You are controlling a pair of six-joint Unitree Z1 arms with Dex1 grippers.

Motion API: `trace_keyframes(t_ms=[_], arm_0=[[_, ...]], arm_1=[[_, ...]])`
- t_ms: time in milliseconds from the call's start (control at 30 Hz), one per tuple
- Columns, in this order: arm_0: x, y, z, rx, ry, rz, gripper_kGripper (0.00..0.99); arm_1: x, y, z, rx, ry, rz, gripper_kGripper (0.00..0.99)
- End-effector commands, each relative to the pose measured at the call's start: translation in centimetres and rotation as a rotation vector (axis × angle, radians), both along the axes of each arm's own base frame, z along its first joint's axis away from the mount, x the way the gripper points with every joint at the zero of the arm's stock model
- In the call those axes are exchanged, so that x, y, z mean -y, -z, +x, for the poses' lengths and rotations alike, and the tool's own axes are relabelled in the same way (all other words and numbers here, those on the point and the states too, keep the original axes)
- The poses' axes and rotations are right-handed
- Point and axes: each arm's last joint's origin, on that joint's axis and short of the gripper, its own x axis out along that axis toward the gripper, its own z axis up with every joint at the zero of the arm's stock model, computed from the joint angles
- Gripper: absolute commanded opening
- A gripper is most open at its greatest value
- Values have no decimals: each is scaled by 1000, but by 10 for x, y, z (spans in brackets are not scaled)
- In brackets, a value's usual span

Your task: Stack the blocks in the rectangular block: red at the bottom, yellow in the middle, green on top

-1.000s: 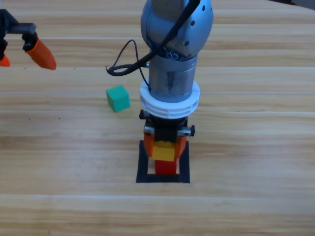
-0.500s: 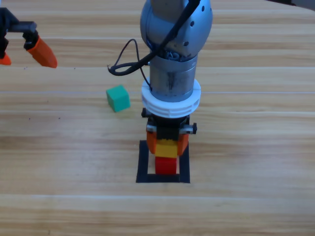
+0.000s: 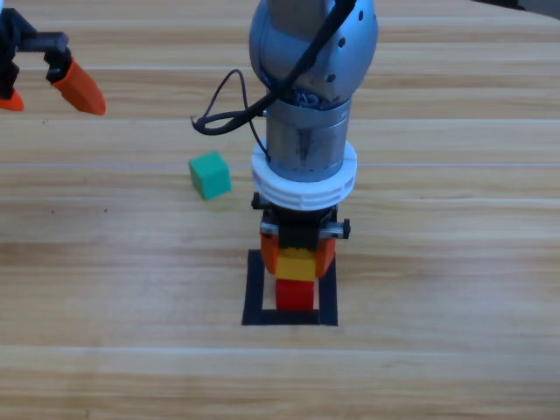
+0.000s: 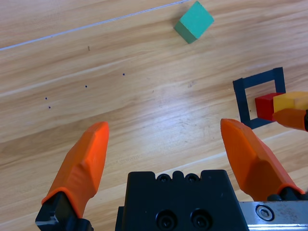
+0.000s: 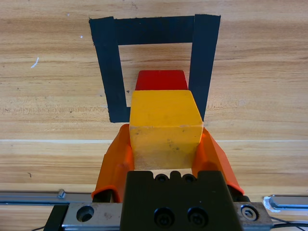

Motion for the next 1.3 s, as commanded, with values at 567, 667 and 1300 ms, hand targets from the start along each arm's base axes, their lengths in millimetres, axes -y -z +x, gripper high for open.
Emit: trace_keyframes(t_ms=[567,667,1300], arm_0=[[-2,14,12,-31,-21,2,990],[4,10,31,-8,-6,9,990],[100,74,165,-217,-191,-2,990]], arm_1=[[8,-67,-17,131,-170,90,990],[22,-118,-23,286,-389,148,990],[228,-180,-72,765,-764,523,990]])
